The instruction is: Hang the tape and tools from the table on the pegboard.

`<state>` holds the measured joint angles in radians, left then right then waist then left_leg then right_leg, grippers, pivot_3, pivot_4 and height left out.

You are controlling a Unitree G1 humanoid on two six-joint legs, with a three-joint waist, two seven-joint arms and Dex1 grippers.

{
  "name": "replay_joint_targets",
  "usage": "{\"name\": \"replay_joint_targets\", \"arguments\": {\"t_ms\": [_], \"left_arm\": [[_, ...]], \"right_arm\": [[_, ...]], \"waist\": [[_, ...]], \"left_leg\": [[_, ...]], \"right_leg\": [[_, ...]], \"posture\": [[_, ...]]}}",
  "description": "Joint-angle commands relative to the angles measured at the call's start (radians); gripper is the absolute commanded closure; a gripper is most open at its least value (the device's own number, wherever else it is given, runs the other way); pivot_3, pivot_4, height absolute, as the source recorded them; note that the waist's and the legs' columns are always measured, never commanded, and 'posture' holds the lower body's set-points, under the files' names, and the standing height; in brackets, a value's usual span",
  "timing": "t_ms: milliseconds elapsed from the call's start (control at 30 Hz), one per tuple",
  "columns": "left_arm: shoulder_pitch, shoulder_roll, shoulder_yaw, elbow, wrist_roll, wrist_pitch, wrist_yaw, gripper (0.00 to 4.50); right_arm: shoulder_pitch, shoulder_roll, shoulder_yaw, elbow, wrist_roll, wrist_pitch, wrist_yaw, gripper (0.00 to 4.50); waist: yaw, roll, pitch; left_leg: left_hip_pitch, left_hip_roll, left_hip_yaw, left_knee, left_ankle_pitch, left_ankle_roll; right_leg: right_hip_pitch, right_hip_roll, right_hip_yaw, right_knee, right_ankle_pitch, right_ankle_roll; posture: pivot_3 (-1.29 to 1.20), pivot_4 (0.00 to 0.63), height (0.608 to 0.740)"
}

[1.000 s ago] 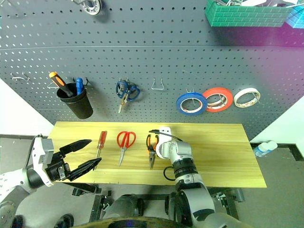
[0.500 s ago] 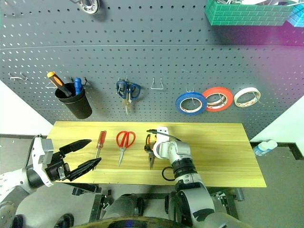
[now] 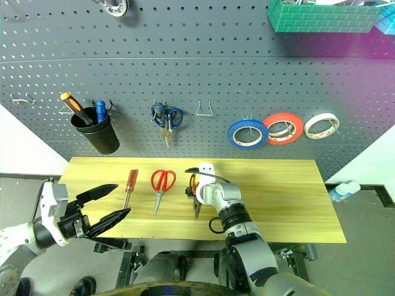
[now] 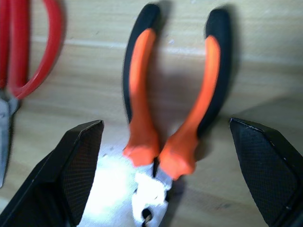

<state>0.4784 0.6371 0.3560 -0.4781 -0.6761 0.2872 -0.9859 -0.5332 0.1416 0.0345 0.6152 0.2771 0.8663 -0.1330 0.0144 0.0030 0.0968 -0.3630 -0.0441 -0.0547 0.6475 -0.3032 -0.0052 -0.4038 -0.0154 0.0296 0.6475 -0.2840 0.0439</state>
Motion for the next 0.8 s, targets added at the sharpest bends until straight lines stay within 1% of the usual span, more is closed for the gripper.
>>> {"name": "replay_joint_targets", "arguments": {"t_ms": [33,333,433,600,633,800], "left_arm": [[0.011,0.001,0.037,0.000,0.003,-0.039,-0.019,0.00],[0.030,-0.012,0.036,0.021,0.017,-0.072,-0.037,0.00],[0.032,-0.015,0.034,0.036,0.022,-0.085,-0.048,0.00],[0.033,-0.017,0.036,0.051,0.025,-0.101,-0.061,0.00],[0.033,-0.017,0.036,0.055,0.026,-0.103,-0.063,0.00],[0.030,-0.017,0.036,0.073,0.028,-0.113,-0.077,0.00]], "right_arm": [[-0.087,0.118,0.029,0.035,-0.030,-0.022,-0.009,0.06],[-0.081,0.114,0.081,0.040,-0.072,-0.006,-0.006,0.06],[-0.074,0.114,0.103,0.029,-0.096,0.002,-0.023,0.63],[-0.069,0.106,0.124,0.023,-0.122,0.006,-0.027,2.27],[-0.069,0.105,0.129,0.022,-0.130,0.006,-0.032,2.44],[-0.070,0.095,0.164,0.020,-0.156,0.002,-0.015,2.44]], "waist": [[0.000,0.000,0.001],[0.001,-0.002,0.003],[0.001,-0.002,0.003],[0.001,-0.002,0.003],[0.001,-0.002,0.003],[0.001,-0.002,0.003]], "left_leg": [[0.000,0.000,0.000,0.000,0.000,0.000],[-0.002,0.000,0.000,0.000,0.000,0.000],[-0.004,0.000,-0.001,0.000,0.000,0.000],[-0.006,0.000,-0.001,0.000,0.000,0.000],[-0.007,0.000,-0.001,0.000,0.000,0.000],[-0.007,0.000,-0.001,0.000,0.000,0.000]], "right_leg": [[0.000,0.000,0.000,0.000,-0.001,-0.001],[-0.002,0.000,-0.001,-0.001,0.000,0.000],[-0.003,-0.001,-0.001,0.000,0.000,0.001],[-0.005,-0.001,-0.001,-0.001,0.000,0.000],[-0.005,-0.001,-0.001,-0.001,0.000,0.000],[-0.005,-0.001,-0.002,-0.001,0.000,0.000]], "posture": [[0.21,0.089,0.734],[0.21,0.090,0.734],[0.21,0.090,0.734],[0.21,0.090,0.734],[0.21,0.090,0.734],[0.21,0.086,0.734]]}}
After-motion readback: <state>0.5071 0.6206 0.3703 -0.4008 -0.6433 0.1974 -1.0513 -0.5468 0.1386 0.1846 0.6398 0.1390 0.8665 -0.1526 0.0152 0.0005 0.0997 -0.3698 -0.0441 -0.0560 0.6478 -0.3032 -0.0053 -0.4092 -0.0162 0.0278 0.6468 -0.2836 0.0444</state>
